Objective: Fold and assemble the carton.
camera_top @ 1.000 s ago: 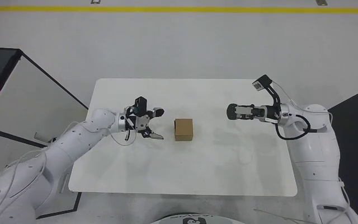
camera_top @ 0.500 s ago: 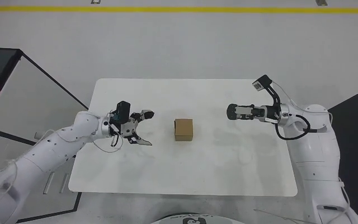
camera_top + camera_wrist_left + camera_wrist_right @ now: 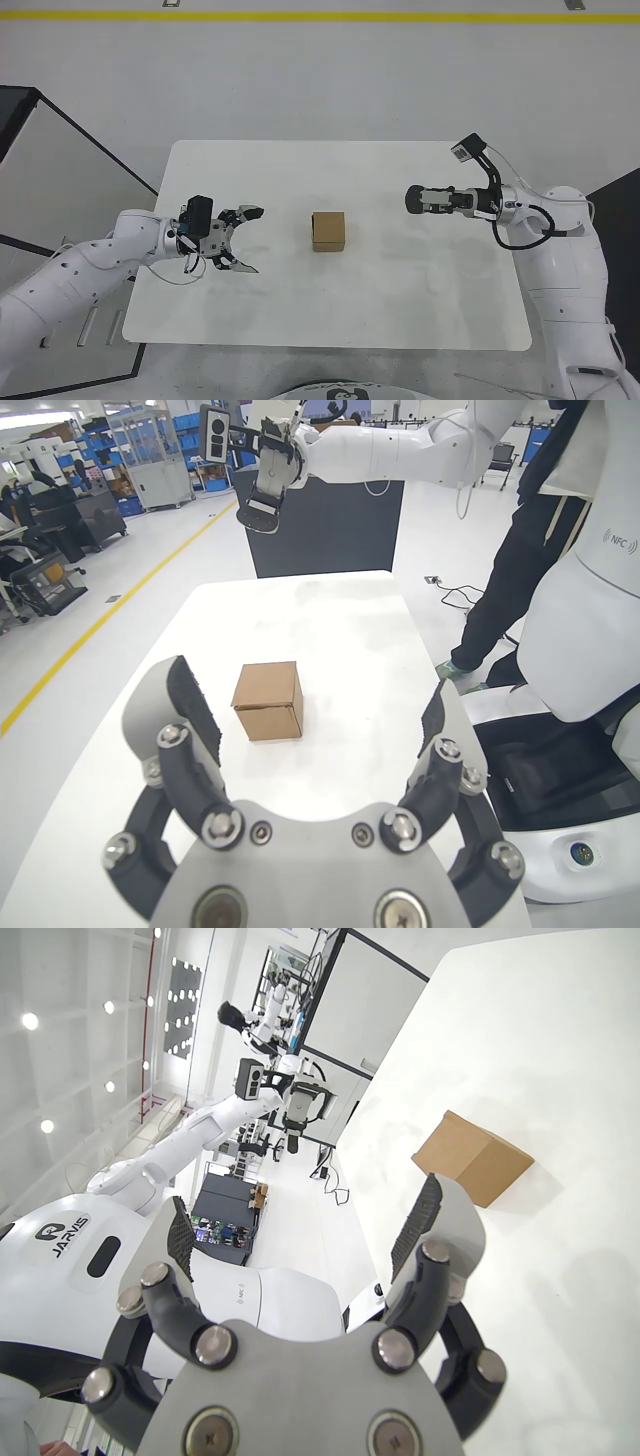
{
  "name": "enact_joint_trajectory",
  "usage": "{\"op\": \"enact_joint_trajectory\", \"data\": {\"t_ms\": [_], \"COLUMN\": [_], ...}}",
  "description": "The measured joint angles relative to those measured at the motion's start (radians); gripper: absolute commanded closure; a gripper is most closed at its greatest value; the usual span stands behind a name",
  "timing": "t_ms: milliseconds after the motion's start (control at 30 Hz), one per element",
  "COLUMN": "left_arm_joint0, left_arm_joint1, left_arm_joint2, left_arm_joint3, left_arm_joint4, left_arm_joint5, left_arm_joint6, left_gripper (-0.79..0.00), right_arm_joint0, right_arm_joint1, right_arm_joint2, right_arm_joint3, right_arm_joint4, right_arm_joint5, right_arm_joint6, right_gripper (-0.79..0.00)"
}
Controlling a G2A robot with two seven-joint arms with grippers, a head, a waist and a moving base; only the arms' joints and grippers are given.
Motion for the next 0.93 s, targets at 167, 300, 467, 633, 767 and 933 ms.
{"op": "enact_joint_trajectory", "data": {"t_ms": [167,300,467,633,767,933], "left_arm_joint0": [0.000,0.000,0.000,0.000,0.000,0.000], "left_arm_joint1": [0.000,0.000,0.000,0.000,0.000,0.000], "left_arm_joint2": [0.000,0.000,0.000,0.000,0.000,0.000], "left_arm_joint3": [0.000,0.000,0.000,0.000,0.000,0.000], "left_arm_joint4": [0.000,0.000,0.000,0.000,0.000,0.000], "left_arm_joint5": [0.000,0.000,0.000,0.000,0.000,0.000], "left_arm_joint6": [0.000,0.000,0.000,0.000,0.000,0.000], "left_gripper": [-0.784,-0.784,-0.784,-0.785,-0.784,-0.784], "right_arm_joint0": [0.000,0.000,0.000,0.000,0.000,0.000], "right_arm_joint1": [0.000,0.000,0.000,0.000,0.000,0.000], "right_arm_joint2": [0.000,0.000,0.000,0.000,0.000,0.000], "right_arm_joint3": [0.000,0.000,0.000,0.000,0.000,0.000], "right_arm_joint4": [0.000,0.000,0.000,0.000,0.000,0.000], "right_arm_joint5": [0.000,0.000,0.000,0.000,0.000,0.000], "right_arm_joint6": [0.000,0.000,0.000,0.000,0.000,0.000], "right_gripper": [-0.785,-0.784,-0.784,-0.784,-0.784,-0.784]}}
